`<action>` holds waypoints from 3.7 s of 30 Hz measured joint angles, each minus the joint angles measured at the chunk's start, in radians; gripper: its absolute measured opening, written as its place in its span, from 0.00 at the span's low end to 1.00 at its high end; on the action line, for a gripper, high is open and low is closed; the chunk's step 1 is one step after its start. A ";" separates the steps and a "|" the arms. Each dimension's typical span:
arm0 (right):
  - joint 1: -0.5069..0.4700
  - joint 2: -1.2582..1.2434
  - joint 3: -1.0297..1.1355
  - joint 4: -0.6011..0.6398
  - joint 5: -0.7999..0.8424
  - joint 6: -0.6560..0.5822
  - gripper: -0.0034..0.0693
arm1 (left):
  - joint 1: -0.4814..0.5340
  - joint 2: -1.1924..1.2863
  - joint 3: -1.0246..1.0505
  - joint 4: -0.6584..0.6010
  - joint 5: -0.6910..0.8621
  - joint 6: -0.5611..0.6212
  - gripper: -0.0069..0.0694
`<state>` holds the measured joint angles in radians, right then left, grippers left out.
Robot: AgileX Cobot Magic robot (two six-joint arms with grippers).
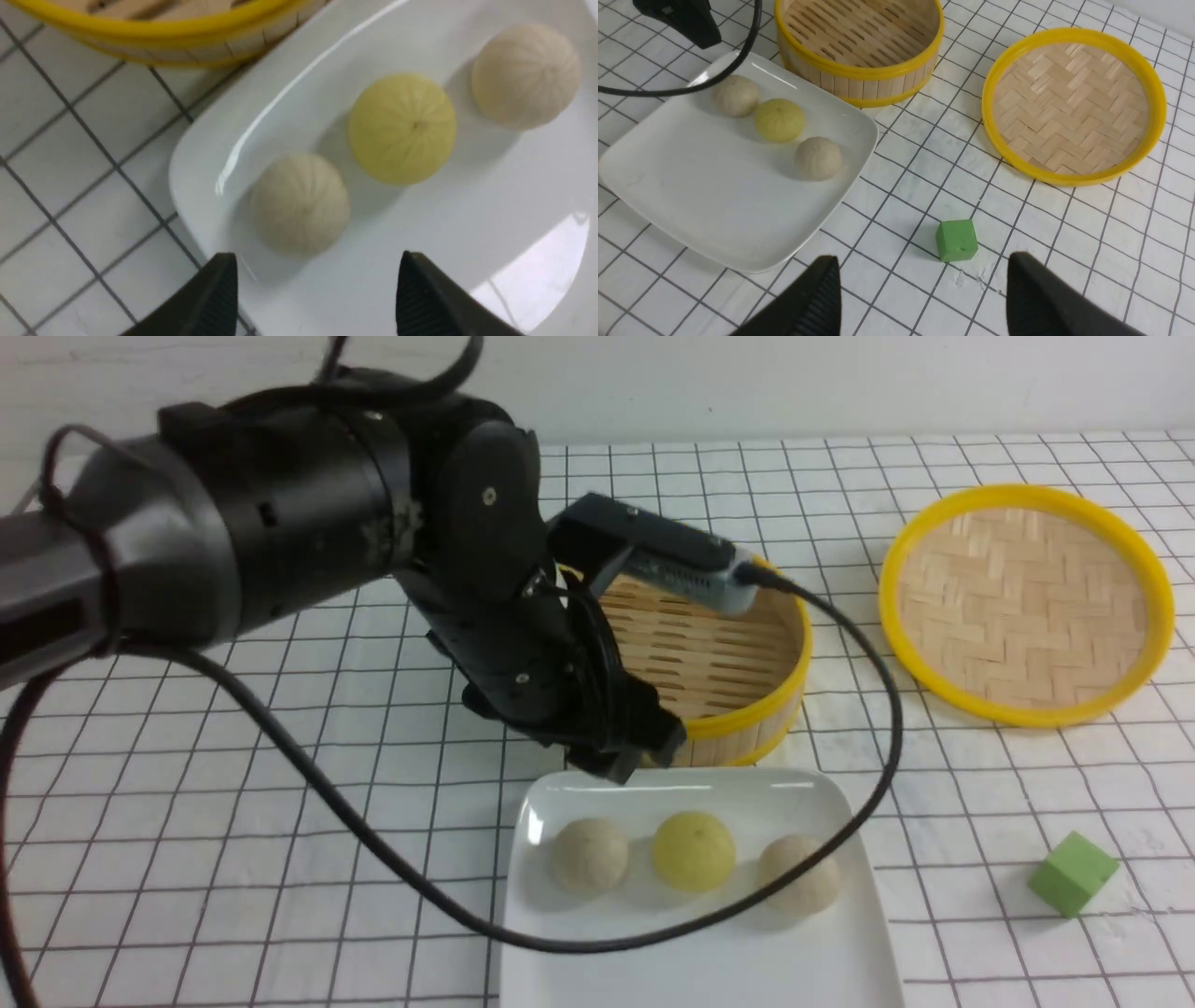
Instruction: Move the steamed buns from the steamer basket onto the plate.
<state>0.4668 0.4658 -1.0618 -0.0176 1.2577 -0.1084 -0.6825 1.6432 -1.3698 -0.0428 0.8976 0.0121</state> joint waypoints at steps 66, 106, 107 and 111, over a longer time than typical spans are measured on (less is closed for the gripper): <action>0.000 -0.483 0.643 -0.065 -0.757 0.176 0.70 | 0.000 -1.156 0.385 0.311 0.160 -0.106 0.57; 0.000 -0.483 0.662 -0.142 -0.495 0.380 0.33 | 0.000 -1.552 0.506 0.262 0.275 -0.129 0.36; 0.000 -0.483 0.662 -0.142 -0.495 0.380 0.33 | 0.000 -1.552 0.543 0.252 0.242 -0.127 0.36; 0.000 -0.483 0.662 -0.142 -0.495 0.380 0.33 | 0.000 -1.551 0.719 0.214 0.097 -0.126 0.36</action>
<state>0.4668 -0.0171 -0.3995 -0.1595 0.7624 0.2711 -0.6825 0.0918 -0.6510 0.1709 0.9944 -0.1142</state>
